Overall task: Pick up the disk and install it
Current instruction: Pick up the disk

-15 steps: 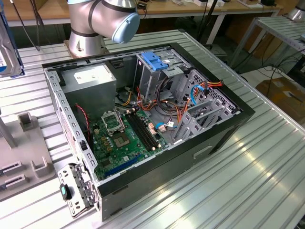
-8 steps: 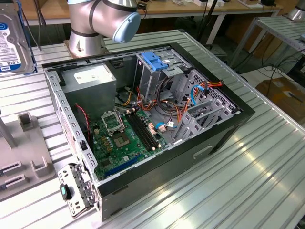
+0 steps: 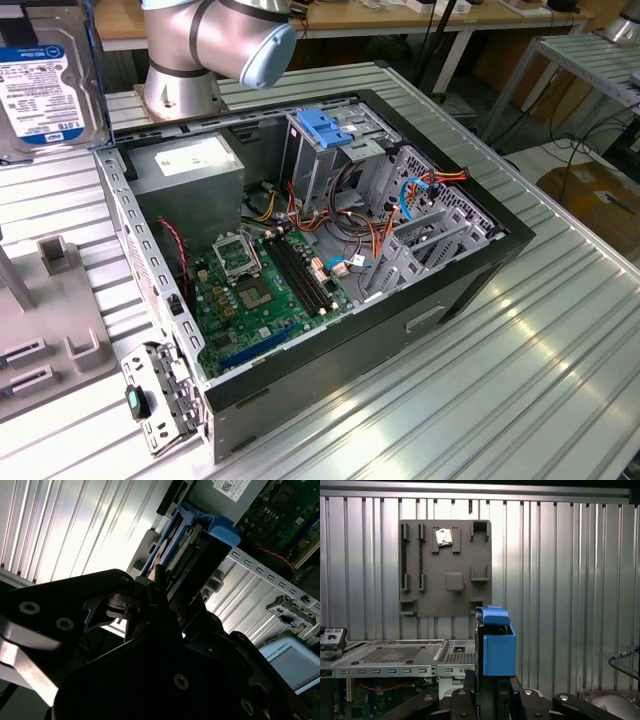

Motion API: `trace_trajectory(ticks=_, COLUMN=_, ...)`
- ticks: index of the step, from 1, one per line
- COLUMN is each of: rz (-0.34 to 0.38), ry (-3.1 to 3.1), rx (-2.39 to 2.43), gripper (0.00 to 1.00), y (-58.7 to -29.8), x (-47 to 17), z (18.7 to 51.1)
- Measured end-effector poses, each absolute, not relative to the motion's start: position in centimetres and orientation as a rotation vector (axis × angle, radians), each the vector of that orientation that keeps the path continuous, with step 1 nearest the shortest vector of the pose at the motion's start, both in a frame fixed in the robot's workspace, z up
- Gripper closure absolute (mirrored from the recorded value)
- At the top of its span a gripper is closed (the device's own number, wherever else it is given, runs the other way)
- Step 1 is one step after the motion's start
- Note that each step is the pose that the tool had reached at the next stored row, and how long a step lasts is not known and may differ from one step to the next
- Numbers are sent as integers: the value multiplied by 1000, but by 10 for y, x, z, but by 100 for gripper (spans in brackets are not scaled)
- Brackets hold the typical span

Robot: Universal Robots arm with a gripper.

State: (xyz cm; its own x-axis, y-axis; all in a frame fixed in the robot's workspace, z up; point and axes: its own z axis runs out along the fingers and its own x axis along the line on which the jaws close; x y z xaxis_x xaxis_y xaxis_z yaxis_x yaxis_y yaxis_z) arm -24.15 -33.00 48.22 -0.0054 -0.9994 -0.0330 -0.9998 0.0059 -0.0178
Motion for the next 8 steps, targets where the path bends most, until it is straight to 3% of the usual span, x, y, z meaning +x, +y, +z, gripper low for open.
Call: trace_trajectory(ticks=8, rz=16, ry=2202, rx=-2190, gripper=65, y=-330, x=-208, z=482)
